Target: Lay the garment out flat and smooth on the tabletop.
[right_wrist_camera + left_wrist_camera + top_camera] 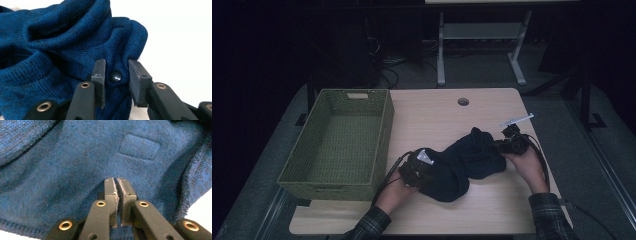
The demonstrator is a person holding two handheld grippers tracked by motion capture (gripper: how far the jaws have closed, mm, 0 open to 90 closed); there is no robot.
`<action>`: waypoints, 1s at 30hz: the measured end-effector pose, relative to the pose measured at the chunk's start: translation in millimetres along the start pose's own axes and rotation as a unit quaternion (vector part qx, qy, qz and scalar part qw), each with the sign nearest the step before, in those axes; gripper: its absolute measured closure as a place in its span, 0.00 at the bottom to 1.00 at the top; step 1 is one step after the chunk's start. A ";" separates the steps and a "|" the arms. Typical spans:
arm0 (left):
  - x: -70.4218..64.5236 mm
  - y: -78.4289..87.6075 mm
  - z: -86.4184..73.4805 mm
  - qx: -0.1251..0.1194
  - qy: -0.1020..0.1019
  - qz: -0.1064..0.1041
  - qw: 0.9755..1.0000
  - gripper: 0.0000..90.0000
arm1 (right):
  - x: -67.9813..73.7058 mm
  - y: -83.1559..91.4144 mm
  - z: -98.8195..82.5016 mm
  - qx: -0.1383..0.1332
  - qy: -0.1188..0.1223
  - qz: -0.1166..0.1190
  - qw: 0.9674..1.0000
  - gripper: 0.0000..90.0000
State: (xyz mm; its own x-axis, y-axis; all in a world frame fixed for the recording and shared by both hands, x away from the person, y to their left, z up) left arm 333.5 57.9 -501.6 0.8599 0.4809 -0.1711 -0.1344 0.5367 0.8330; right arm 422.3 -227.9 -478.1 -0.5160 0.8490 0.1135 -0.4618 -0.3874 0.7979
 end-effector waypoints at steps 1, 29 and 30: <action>0.3 0.1 -0.1 0.001 -0.002 0.001 1.000 0.96 | -1.4 2.2 1.4 0.001 0.002 -0.005 1.000 0.76; -1.4 -0.8 0.5 -0.006 0.003 0.004 1.000 0.96 | -56.3 5.0 5.8 0.002 -0.014 -0.049 0.999 0.59; -1.4 -0.9 0.4 -0.006 0.002 0.005 1.000 0.96 | -55.4 10.6 7.3 -0.004 -0.015 -0.052 0.999 0.56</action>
Point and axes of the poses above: each handheld gripper's, and its own axes: y roughly backward along the jaws, z roughly out of its top, x roughly to its left, the point moved 6 cm from there along -y, roughly forward along the jaws, and after that the axes turned 3 degrees about -z, right-handed, at the moved point
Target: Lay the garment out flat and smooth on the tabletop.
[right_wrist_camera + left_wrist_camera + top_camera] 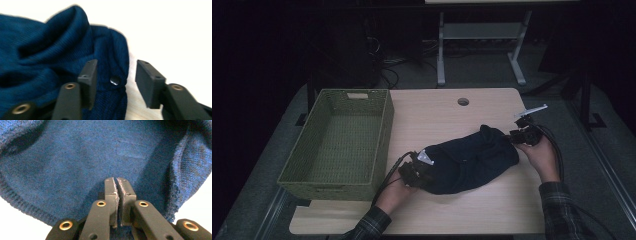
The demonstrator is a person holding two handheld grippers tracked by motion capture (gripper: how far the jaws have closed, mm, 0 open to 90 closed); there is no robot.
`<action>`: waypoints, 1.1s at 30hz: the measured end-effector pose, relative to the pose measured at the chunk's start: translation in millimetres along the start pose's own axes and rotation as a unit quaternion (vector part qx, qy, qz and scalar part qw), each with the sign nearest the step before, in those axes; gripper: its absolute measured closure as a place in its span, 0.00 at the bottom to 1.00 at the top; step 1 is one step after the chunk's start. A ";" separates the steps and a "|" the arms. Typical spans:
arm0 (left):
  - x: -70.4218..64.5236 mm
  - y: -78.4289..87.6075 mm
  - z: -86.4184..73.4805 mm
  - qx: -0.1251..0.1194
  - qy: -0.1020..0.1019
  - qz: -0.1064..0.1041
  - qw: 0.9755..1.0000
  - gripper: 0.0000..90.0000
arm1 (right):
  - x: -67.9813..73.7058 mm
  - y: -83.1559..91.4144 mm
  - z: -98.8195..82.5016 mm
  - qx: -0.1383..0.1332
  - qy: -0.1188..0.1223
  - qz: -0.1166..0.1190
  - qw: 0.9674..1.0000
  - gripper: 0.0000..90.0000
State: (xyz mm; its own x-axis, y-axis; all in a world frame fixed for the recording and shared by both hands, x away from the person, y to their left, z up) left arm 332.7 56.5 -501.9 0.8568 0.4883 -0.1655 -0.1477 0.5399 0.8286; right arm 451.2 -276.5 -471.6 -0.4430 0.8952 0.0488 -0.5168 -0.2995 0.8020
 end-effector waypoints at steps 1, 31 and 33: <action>0.8 0.8 -0.5 0.006 -0.008 0.001 1.000 0.96 | 0.1 5.3 1.5 -0.008 -0.004 0.000 1.000 0.54; 0.7 0.6 -0.5 0.003 0.001 -0.001 1.000 0.97 | 86.1 49.3 -52.1 -0.044 0.045 0.089 0.994 1.00; 0.8 0.6 -0.6 0.003 0.001 -0.002 1.000 0.97 | 95.8 45.8 -55.9 -0.036 0.055 0.096 0.993 1.00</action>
Point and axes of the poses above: each handheld gripper's, and its own axes: y roughly backward along the jaws, z roughly out of its top, x roughly to its left, the point moved 6 cm from there along -y, roughly forward along the jaws, and after that the axes turned 3 degrees about -z, right-handed, at the moved point
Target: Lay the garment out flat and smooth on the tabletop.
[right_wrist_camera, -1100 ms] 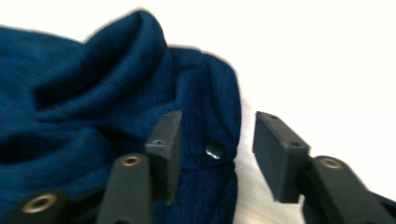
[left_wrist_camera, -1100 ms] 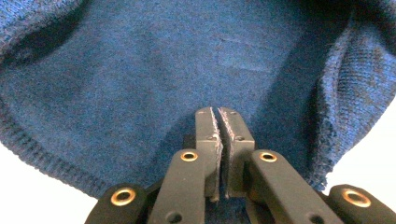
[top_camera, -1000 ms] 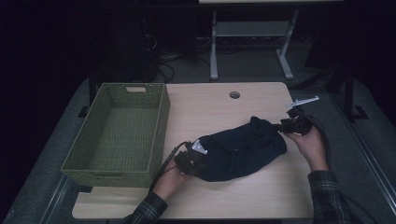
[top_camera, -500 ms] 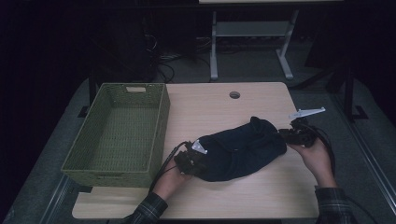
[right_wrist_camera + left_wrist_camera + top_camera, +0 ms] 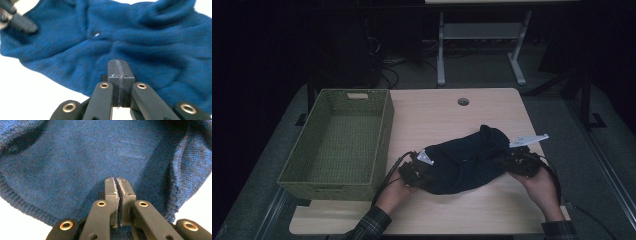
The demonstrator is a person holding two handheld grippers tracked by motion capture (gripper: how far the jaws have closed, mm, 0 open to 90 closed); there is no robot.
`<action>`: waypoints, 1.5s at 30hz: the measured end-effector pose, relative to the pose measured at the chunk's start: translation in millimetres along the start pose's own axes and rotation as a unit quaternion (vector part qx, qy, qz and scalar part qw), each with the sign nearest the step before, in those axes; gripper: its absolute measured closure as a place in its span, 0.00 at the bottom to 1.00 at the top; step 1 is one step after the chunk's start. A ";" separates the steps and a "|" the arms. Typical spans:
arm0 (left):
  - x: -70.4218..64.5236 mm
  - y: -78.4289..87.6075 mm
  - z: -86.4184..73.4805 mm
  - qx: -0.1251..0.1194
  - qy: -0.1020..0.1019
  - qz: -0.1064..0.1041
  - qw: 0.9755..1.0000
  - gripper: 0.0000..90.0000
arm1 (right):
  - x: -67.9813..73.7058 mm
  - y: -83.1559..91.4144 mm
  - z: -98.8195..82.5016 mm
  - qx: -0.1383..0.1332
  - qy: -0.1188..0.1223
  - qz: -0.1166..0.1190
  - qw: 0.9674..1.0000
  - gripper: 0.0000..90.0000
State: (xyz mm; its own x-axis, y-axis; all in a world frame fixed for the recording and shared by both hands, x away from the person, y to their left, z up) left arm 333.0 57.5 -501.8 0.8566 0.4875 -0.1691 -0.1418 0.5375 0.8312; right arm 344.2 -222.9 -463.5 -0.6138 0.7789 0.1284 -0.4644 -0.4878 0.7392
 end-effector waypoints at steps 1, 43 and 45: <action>0.0 0.0 0.0 0.000 0.000 0.000 1.000 0.97 | 5.6 -2.5 -1.2 0.006 0.008 0.002 1.000 1.00; 29.6 0.5 83.1 -0.028 -0.024 -0.001 0.999 1.00 | 66.2 -47.6 -25.8 0.040 0.060 0.020 0.997 1.00; 34.6 -1.7 93.4 -0.029 -0.028 0.003 0.999 1.00 | 66.0 -47.6 -25.9 0.040 0.062 0.020 0.997 1.00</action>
Point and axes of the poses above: each handheld gripper's, and its own axes: y roughly backward along the jaws, z roughly out of its top, x roughly to its left, the point moved 6 cm from there along -y, roughly forward along the jaws, and after that the axes turned 3 degrees about -z, right-handed, at the moved point
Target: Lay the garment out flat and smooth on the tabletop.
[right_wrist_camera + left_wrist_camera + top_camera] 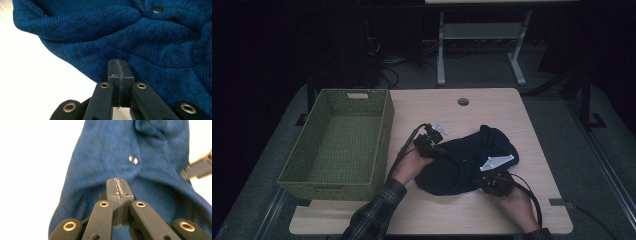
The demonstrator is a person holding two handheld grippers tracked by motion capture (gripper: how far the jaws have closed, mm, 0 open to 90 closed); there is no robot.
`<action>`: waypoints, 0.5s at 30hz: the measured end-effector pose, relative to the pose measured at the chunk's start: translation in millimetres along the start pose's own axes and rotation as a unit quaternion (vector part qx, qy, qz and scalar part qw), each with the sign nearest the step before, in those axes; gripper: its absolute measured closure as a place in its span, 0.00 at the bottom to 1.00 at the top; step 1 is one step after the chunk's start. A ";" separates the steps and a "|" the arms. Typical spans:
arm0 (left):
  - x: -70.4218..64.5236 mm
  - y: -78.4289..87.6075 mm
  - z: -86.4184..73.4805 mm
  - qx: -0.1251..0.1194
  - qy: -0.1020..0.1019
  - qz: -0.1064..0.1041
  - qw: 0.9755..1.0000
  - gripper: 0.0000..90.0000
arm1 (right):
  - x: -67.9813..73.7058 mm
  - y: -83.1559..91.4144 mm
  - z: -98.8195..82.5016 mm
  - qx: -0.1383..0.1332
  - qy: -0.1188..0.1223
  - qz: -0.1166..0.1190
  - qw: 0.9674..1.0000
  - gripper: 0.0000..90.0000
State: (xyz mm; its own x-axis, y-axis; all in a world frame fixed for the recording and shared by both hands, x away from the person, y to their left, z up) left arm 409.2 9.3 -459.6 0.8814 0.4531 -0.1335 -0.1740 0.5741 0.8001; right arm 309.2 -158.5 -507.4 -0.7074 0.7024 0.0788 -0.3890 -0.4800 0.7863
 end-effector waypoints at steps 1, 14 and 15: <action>2.5 -2.3 5.4 -0.005 0.002 0.003 1.000 1.00 | -0.1 0.0 0.0 0.000 0.000 0.000 1.000 1.00; 32.4 -50.4 35.9 0.019 0.007 0.014 1.000 1.00 | -1.1 0.1 -0.3 0.001 0.004 0.001 1.000 1.00; 33.4 -53.7 35.1 0.023 0.008 0.014 1.000 1.00 | -1.1 0.1 -0.3 0.001 0.004 0.001 1.000 1.00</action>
State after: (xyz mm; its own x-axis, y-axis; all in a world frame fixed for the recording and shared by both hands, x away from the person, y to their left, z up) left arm 463.4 -30.4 -486.5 0.8696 0.4793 -0.1190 -0.1782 0.5292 0.8296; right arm 309.8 -159.4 -507.5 -0.7132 0.6969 0.0755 -0.3861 -0.4804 0.7875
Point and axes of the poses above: each handheld gripper's, and its own axes: y roughly backward along the jaws, z roughly out of its top, x roughly to its left, the point moved 6 cm from there along -y, roughly forward along the jaws, and after that the axes turned 3 degrees about -z, right-handed, at the moved point
